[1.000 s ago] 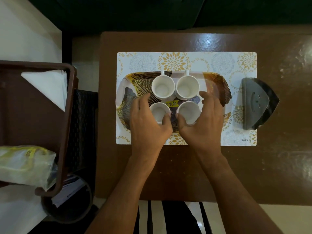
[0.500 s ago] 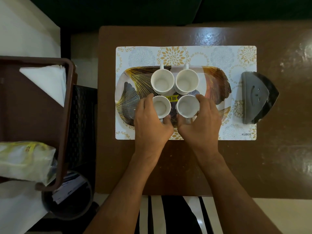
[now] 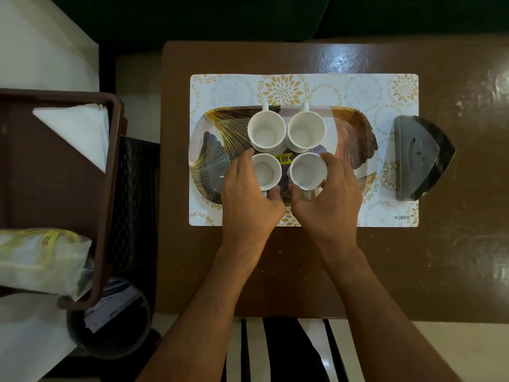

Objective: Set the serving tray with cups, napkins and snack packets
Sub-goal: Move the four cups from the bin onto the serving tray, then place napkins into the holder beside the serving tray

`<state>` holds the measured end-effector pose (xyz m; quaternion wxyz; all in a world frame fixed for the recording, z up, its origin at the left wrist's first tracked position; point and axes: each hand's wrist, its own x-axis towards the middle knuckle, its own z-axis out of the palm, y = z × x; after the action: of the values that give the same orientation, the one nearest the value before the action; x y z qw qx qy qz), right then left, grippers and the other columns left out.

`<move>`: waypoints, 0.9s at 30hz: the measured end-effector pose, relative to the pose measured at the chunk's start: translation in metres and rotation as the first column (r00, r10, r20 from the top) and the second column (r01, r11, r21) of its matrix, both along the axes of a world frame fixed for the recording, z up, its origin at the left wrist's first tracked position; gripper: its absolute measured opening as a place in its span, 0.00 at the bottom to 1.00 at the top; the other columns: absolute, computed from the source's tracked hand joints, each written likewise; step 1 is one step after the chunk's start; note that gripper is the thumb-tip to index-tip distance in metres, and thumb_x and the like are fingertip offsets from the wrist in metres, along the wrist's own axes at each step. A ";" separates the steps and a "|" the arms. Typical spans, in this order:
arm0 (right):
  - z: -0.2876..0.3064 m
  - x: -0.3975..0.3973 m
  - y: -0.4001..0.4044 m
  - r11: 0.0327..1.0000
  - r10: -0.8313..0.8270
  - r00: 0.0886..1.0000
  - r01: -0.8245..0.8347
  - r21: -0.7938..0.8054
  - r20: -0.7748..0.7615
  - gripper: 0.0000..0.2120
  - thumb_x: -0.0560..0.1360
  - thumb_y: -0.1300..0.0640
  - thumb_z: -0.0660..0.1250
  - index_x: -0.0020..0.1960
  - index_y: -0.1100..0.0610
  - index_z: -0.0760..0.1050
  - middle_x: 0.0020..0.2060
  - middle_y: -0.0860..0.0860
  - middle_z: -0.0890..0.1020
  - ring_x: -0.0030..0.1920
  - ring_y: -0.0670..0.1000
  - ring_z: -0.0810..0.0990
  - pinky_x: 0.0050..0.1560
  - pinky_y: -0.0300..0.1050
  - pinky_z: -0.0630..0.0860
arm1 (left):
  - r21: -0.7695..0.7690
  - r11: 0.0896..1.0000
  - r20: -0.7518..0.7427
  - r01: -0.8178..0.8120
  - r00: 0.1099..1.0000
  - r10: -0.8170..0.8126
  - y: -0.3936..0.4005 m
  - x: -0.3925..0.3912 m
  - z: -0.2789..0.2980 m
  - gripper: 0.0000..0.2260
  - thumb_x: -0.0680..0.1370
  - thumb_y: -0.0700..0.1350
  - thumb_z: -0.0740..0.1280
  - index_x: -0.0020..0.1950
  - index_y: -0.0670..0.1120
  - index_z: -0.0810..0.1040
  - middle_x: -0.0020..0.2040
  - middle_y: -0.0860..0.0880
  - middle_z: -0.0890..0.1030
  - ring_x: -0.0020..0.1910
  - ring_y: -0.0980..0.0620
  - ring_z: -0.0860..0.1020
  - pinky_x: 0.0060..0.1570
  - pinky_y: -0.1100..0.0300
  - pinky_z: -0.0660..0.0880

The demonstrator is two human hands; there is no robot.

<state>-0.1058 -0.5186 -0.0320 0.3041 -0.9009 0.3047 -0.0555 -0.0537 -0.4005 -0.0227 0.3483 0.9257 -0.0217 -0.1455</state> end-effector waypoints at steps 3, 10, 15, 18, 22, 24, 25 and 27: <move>-0.001 0.001 0.001 1.000 -0.001 1.000 0.001 -0.004 0.001 0.30 0.71 0.54 0.79 0.68 0.64 0.75 0.60 0.59 0.81 0.60 0.60 0.80 0.57 0.51 0.75 | -0.001 1.000 -0.004 -0.001 1.000 0.001 0.001 0.001 -0.001 0.31 0.73 0.44 0.79 0.74 0.44 0.73 0.67 0.47 0.79 0.68 0.48 0.76 0.66 0.52 0.77; 0.003 0.001 0.007 1.000 -0.009 1.000 0.009 -0.014 -0.014 0.33 0.70 0.53 0.79 0.70 0.64 0.73 0.62 0.59 0.80 0.63 0.61 0.78 0.61 0.53 0.74 | -0.022 1.000 -0.010 0.009 1.000 -0.009 0.006 0.001 0.001 0.34 0.72 0.44 0.80 0.76 0.44 0.71 0.69 0.47 0.78 0.70 0.48 0.75 0.67 0.50 0.77; 0.022 0.008 0.014 0.991 -0.039 0.998 0.045 -0.127 0.047 0.34 0.72 0.48 0.74 0.72 0.63 0.72 0.66 0.59 0.78 0.67 0.59 0.74 0.67 0.48 0.69 | -0.036 0.999 0.007 -0.023 1.000 0.024 0.015 0.006 0.012 0.38 0.74 0.48 0.79 0.80 0.43 0.67 0.76 0.45 0.75 0.76 0.46 0.72 0.72 0.53 0.71; 0.035 0.018 0.027 0.985 -0.022 0.990 0.045 -0.165 0.139 0.31 0.73 0.48 0.72 0.71 0.64 0.73 0.65 0.60 0.79 0.67 0.60 0.75 0.67 0.44 0.68 | -0.059 0.997 0.031 -0.055 0.998 0.057 0.032 0.013 0.020 0.36 0.75 0.48 0.78 0.80 0.42 0.67 0.76 0.45 0.74 0.77 0.47 0.71 0.73 0.52 0.73; 0.046 0.039 0.061 0.986 0.051 0.986 -0.023 -0.167 0.160 0.30 0.73 0.50 0.73 0.69 0.65 0.74 0.65 0.61 0.79 0.68 0.61 0.76 0.70 0.37 0.65 | -0.081 0.992 0.073 -0.095 0.992 0.101 0.068 0.030 0.032 0.35 0.75 0.49 0.78 0.79 0.43 0.69 0.73 0.46 0.76 0.74 0.49 0.73 0.68 0.60 0.72; 0.050 0.051 0.082 0.986 0.076 0.985 -0.051 -0.158 0.153 0.30 0.73 0.50 0.74 0.69 0.65 0.75 0.64 0.61 0.80 0.67 0.61 0.76 0.70 0.47 0.70 | -0.077 0.990 0.084 -0.115 0.989 0.121 0.088 0.041 0.037 0.35 0.75 0.48 0.77 0.79 0.43 0.69 0.73 0.46 0.76 0.73 0.49 0.74 0.68 0.59 0.73; 0.050 0.058 0.094 0.986 0.088 0.984 -0.064 -0.153 0.155 0.29 0.73 0.51 0.74 0.69 0.65 0.75 0.64 0.60 0.80 0.66 0.61 0.76 0.68 0.50 0.71 | -0.077 0.989 0.082 -0.128 0.988 0.134 0.099 0.048 0.039 0.35 0.76 0.48 0.77 0.79 0.43 0.68 0.73 0.45 0.75 0.74 0.48 0.74 0.69 0.57 0.74; 0.050 0.073 0.119 0.986 0.114 0.980 -0.092 -0.140 0.163 0.27 0.73 0.52 0.74 0.68 0.64 0.76 0.62 0.60 0.81 0.65 0.60 0.77 0.67 0.50 0.72 | -0.060 0.984 0.087 -0.166 0.981 0.171 0.123 0.062 0.040 0.34 0.77 0.48 0.76 0.80 0.43 0.67 0.74 0.45 0.75 0.75 0.48 0.73 0.71 0.55 0.73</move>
<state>-0.0331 -0.4000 0.0178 0.2712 -0.9255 0.2262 -0.1366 0.0082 -0.2772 0.0171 0.3824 0.9204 0.0368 -0.0722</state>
